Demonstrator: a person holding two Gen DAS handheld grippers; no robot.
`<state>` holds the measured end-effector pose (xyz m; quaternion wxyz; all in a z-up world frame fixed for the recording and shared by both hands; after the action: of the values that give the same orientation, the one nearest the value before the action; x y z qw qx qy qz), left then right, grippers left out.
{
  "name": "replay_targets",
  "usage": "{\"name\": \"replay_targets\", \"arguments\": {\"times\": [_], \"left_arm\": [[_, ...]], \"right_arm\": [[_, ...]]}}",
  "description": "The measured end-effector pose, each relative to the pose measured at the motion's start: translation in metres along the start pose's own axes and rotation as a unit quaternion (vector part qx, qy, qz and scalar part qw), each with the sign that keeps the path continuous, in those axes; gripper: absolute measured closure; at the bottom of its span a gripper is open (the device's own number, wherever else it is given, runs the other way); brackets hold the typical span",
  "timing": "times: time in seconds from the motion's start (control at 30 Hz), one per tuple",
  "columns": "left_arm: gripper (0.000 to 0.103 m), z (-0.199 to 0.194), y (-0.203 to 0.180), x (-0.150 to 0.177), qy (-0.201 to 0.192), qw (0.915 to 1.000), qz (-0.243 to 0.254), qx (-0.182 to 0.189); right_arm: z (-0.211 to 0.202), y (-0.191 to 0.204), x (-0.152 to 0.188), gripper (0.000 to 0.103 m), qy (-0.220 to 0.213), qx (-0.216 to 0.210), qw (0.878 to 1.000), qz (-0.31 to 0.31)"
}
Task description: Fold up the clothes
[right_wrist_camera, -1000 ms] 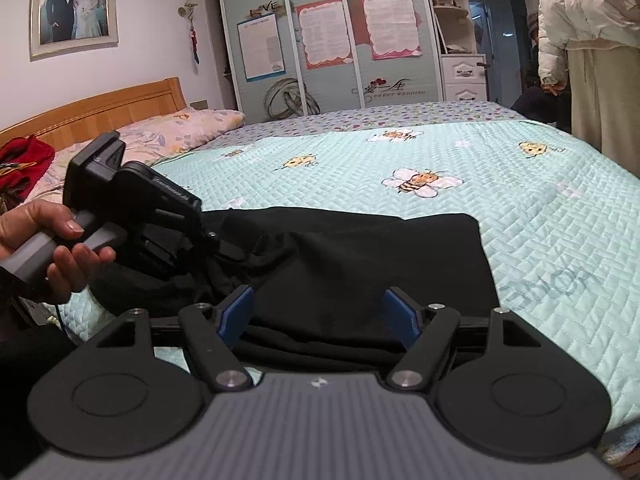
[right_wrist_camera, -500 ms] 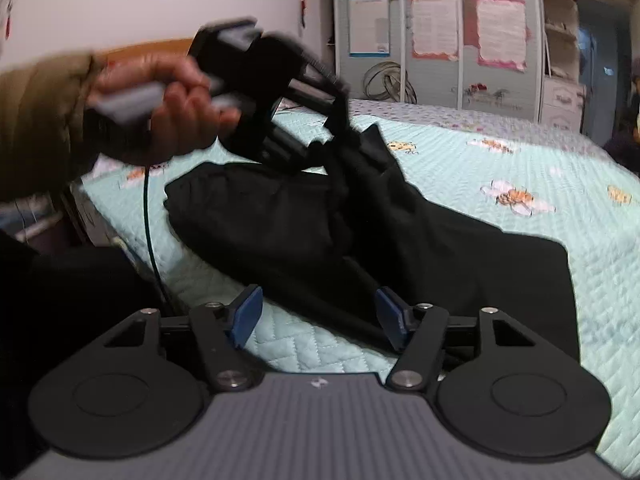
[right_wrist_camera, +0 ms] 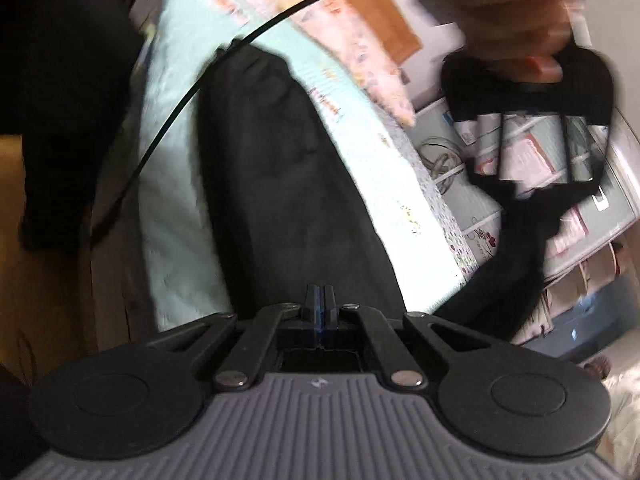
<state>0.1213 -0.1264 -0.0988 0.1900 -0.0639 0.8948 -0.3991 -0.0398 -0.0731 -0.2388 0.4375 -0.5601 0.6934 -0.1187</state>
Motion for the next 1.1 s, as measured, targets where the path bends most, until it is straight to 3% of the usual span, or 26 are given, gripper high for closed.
{"name": "replay_targets", "arguments": {"times": [0.27, 0.47, 0.67, 0.9, 1.0, 1.1], "left_arm": [[0.086, 0.013, -0.072, -0.010, 0.000, 0.9987, 0.044, 0.028], [0.085, 0.028, -0.122, -0.007, 0.008, 0.9964, 0.076, 0.035], [0.085, 0.039, -0.156, -0.003, 0.008, 0.9941, 0.102, 0.034], [0.085, 0.032, -0.150, -0.002, -0.004, 0.9933, 0.115, 0.016], [0.085, 0.027, -0.120, -0.002, -0.008, 0.9948, 0.102, -0.001], [0.085, 0.027, -0.083, 0.002, -0.006, 0.9966, 0.079, -0.021]], "right_arm": [[0.001, -0.020, 0.036, 0.102, 0.037, 0.057, 0.993, 0.091], [-0.002, -0.031, 0.061, 0.102, 0.056, 0.103, 0.988, 0.096], [-0.006, -0.030, 0.069, 0.101, 0.049, 0.107, 0.989, 0.090], [-0.010, -0.058, 0.121, 0.101, 0.108, 0.178, 0.969, 0.136], [-0.015, -0.078, 0.153, 0.101, 0.131, 0.210, 0.952, 0.181], [-0.020, -0.083, 0.174, 0.101, 0.143, 0.217, 0.946, 0.195]]}}
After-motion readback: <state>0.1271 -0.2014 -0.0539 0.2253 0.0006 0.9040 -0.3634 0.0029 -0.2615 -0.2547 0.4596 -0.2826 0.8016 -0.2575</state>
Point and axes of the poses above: each gripper's, at about its wrist camera, not at the fingertips, and z roughly the way its jaws point, y to its left, x to its underside, the point moved 9 cm from there along z, roughly the way its jaws point, and after that the axes turned 10 degrees about -x, right-handed, at the moved point
